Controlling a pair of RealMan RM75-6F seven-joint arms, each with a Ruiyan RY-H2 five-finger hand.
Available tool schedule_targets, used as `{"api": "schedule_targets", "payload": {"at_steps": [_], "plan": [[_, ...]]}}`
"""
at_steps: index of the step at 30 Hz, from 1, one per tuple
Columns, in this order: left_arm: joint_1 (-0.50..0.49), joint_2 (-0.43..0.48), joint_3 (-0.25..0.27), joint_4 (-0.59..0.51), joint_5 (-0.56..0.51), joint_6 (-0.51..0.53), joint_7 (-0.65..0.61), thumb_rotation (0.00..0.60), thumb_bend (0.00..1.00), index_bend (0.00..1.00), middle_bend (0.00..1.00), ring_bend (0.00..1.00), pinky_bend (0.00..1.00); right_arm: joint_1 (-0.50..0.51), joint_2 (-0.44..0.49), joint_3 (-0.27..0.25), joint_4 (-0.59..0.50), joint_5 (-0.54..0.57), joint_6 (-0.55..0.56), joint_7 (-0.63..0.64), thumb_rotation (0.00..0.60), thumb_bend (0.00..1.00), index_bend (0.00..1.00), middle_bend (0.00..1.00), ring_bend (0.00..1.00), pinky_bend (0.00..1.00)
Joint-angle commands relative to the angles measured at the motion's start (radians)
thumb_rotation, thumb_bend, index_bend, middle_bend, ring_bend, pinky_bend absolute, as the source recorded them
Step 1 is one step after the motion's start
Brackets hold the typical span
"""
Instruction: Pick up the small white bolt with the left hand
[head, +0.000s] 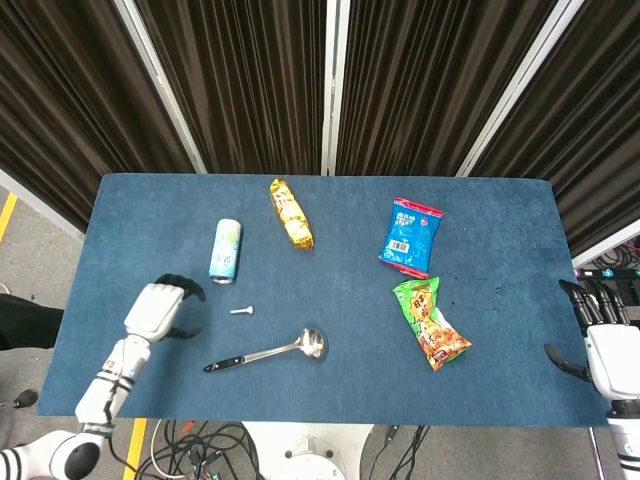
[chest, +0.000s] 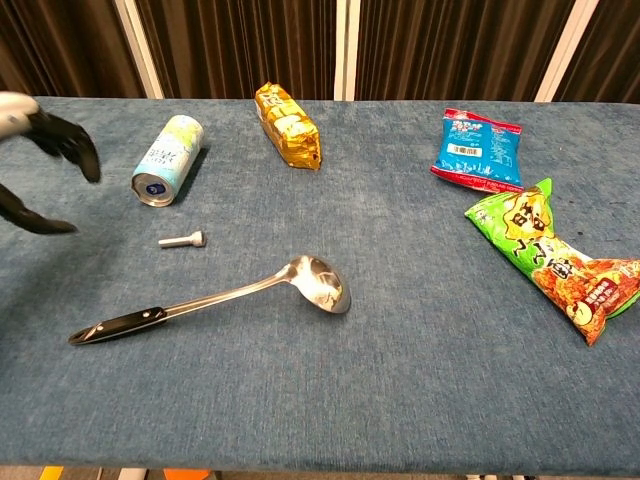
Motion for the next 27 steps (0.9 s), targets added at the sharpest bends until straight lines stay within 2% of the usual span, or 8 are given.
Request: {"api": "schedule_targets", "payload": {"at_steps": [1,6,13,16,27], "plan": [[-0.042,-0.094,-0.008,0.019,-0.105,-0.009,0.089,0.6,0.15,0.44,0.4,0.3,0.35,0.0,-0.001,-0.001,0.002,0.003,-0.003,0.003,0.6,0.13,0.08,0.14,0.0,0.03],[-0.065,-0.199,-0.012,0.074,-0.152,0.064,0.191,0.6,0.15,0.45,0.41,0.31,0.36,-0.004,0.0,-0.001,0.002,0.003,0.005,0.004,0.6,0.13,0.09,0.14,0.0,0.03],[-0.103,-0.315,-0.05,0.159,-0.23,0.124,0.276,0.6,0.15,0.49,0.46,0.37,0.46,-0.01,-0.003,-0.004,0.01,0.006,0.008,0.012,0.6,0.13,0.08,0.14,0.0,0.03],[-0.115,-0.336,-0.058,0.178,-0.257,0.126,0.289,0.6,0.16,0.5,0.47,0.38,0.47,-0.011,-0.004,-0.004,0.015,0.007,0.007,0.017,0.6,0.13,0.08,0.14,0.0,0.03],[-0.134,-0.391,-0.036,0.24,-0.286,0.12,0.304,0.6,0.22,0.52,0.48,0.39,0.49,-0.019,-0.008,-0.006,0.025,0.012,0.013,0.027,0.6,0.13,0.09,0.14,0.0,0.03]]}}
